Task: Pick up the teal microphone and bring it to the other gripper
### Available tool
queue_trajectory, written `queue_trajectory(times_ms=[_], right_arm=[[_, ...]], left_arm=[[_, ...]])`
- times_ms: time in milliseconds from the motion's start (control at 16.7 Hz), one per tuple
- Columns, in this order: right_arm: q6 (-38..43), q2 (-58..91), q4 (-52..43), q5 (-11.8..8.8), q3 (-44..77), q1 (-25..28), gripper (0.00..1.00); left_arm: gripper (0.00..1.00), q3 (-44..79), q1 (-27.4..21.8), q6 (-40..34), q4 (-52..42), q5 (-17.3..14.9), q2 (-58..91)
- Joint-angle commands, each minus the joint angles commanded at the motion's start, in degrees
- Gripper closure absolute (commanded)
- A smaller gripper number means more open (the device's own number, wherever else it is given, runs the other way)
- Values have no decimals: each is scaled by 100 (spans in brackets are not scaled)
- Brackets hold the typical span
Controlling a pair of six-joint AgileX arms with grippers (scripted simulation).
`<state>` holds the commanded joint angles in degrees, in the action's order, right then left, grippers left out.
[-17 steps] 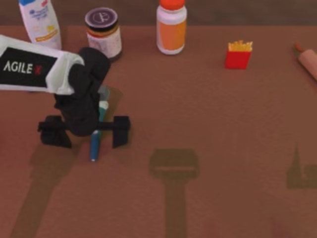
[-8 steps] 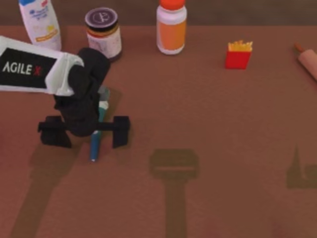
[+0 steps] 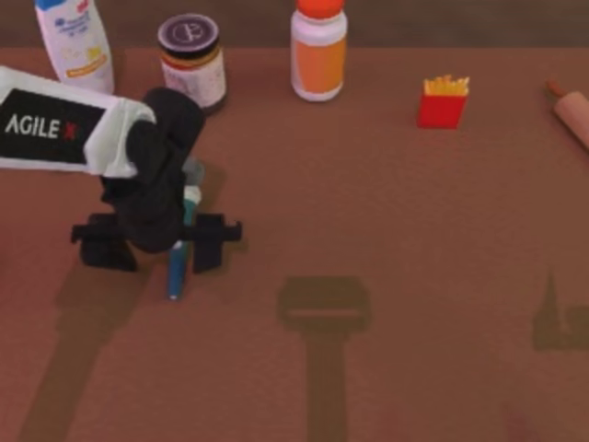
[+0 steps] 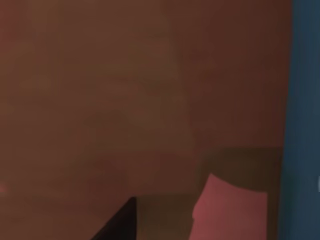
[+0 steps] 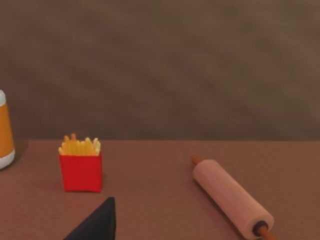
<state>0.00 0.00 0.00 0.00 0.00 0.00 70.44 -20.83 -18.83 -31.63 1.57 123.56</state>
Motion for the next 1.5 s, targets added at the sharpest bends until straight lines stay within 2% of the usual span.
queue_trajectory(times_ms=[120, 180, 600, 660, 840, 1140, 1500], right_arm=[[0, 0, 0, 0, 0, 0, 0], [0, 0, 0, 0, 0, 0, 0], [0, 0, 0, 0, 0, 0, 0], [0, 0, 0, 0, 0, 0, 0], [0, 0, 0, 0, 0, 0, 0], [0, 0, 0, 0, 0, 0, 0], [0, 0, 0, 0, 0, 0, 0]], left_arm=[[98, 0, 0, 0, 0, 0, 0], [100, 0, 0, 0, 0, 0, 0], [100, 0, 0, 0, 0, 0, 0], [100, 120, -7, 79, -167, 107, -359], [100, 83, -11, 131, 22, 30, -388], [100, -257, 15, 467, 1464, -517, -650], [100, -1124, 106, 1100, 4494, -1571, -1245]])
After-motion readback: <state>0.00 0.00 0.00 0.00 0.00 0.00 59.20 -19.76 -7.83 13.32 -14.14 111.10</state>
